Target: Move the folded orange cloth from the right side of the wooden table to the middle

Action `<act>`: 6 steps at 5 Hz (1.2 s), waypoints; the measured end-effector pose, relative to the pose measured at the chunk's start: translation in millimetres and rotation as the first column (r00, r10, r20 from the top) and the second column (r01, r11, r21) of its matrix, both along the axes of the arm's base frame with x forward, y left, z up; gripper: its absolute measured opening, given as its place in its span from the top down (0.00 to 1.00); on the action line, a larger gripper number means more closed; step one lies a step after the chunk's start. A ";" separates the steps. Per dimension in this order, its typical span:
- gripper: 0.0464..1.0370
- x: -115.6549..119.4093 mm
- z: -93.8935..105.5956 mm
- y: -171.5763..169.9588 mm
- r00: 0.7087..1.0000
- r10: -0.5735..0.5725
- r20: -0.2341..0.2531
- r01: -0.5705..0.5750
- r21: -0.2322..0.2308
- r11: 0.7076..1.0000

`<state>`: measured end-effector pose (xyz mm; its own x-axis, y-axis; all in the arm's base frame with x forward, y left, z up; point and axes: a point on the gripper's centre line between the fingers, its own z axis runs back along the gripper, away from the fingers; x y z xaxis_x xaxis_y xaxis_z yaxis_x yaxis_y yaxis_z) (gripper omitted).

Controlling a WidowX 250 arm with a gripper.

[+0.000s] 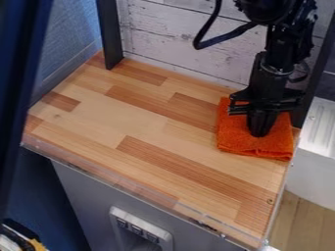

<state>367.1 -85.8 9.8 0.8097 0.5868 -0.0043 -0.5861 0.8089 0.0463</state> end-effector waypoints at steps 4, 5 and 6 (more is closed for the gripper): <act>0.98 -39.4 0.0 115.8 0.910 -0.416 0.002 0.414 -0.094 0.905; 0.98 -52.7 1.2 140.2 0.874 -0.485 0.013 0.484 -0.103 0.869; 0.98 -62.5 4.2 153.3 0.841 -0.540 0.038 0.541 -0.092 0.836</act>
